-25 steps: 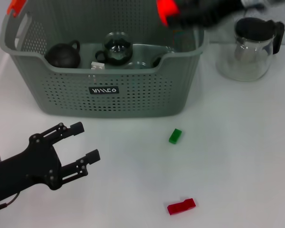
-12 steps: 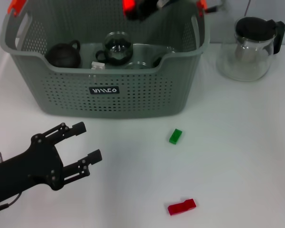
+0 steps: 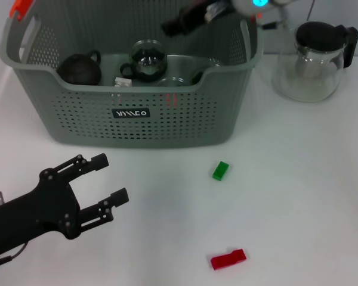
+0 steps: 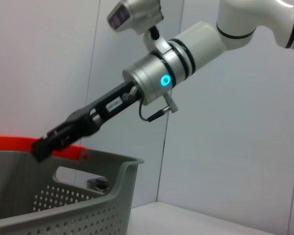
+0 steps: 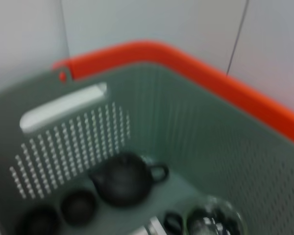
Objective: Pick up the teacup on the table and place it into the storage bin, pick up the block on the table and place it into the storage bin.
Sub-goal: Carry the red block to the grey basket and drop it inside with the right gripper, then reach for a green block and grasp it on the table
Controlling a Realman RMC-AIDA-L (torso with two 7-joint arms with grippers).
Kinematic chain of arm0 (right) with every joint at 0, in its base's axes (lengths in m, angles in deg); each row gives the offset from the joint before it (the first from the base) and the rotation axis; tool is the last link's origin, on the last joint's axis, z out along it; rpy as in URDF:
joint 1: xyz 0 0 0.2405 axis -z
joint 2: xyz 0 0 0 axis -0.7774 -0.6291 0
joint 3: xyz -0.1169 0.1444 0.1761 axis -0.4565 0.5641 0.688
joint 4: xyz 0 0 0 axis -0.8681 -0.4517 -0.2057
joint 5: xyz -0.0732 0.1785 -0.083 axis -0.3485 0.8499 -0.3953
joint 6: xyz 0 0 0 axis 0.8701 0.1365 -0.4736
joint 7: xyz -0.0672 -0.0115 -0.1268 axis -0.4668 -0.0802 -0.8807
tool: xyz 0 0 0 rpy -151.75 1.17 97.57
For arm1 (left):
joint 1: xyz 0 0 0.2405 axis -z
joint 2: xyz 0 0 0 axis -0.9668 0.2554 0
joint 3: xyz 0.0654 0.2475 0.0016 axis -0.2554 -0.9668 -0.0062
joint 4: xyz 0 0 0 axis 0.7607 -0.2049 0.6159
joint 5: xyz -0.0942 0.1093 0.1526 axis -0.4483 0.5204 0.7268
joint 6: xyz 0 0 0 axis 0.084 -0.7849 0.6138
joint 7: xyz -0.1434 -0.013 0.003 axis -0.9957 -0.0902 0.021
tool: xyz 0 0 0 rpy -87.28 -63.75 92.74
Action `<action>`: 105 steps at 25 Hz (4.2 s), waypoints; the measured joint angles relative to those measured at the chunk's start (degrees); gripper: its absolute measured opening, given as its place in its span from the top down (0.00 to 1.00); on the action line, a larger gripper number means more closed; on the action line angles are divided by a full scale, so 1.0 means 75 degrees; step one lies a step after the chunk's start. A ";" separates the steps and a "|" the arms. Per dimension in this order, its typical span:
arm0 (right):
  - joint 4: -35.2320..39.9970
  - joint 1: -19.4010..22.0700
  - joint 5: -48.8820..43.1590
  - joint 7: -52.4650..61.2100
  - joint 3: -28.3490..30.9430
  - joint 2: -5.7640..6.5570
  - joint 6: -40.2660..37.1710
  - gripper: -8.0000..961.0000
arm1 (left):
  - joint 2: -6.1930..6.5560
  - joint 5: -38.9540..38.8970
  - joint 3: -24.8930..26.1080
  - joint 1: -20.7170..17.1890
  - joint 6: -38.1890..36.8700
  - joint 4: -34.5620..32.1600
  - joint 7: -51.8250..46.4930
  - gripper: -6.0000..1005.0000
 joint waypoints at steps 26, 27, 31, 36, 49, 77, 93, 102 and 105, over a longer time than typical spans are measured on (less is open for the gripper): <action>0.5516 0.4075 -0.0640 0.0211 -0.0598 -0.0022 -0.6559 0.08 | 0.0000 0.0000 0.0000 0.0047 0.0073 0.0000 -0.0034 0.24; 0.5368 0.3990 -0.0675 0.0240 -0.0821 -0.0022 -0.6373 0.08 | 0.0001 0.0000 0.0002 0.0041 0.0075 -0.0001 -0.0035 0.24; 0.4370 0.3467 -0.0743 0.0267 -0.1550 -0.0027 -0.5610 0.25 | 0.0000 0.0000 0.0001 0.0033 0.0077 -0.0001 -0.0035 0.24; 0.2802 0.2677 -0.0790 0.0289 -0.2184 -0.0035 -0.4328 0.40 | -0.0009 0.0000 0.0002 0.0025 0.0078 -0.0001 -0.0012 0.24; 0.1380 0.2149 -0.0761 0.0587 -0.3114 -0.0083 -0.2311 0.44 | -0.0011 0.0000 0.0011 0.0013 0.0077 0.0011 0.0003 0.24; 0.0206 0.1956 -0.0012 0.0499 -0.3277 -0.0076 -0.1103 0.43 | -0.0011 0.0000 0.0013 0.0006 0.0087 0.0012 0.0010 0.24; -0.0240 0.1851 0.0087 0.0481 -0.3458 -0.0094 -0.0671 0.29 | -0.0011 0.0000 0.0012 0.0001 0.0103 0.0011 0.0009 0.24; -0.0293 0.1838 0.0264 0.0482 -0.3710 -0.0097 -0.0629 0.30 | -0.0011 0.0000 0.0012 0.0001 0.0141 0.0011 0.0009 0.24; -0.0294 0.1833 0.0315 0.0481 -0.3741 -0.0097 -0.0682 0.31 | -0.0011 0.0000 0.0012 0.0000 0.0193 0.0012 0.0009 0.24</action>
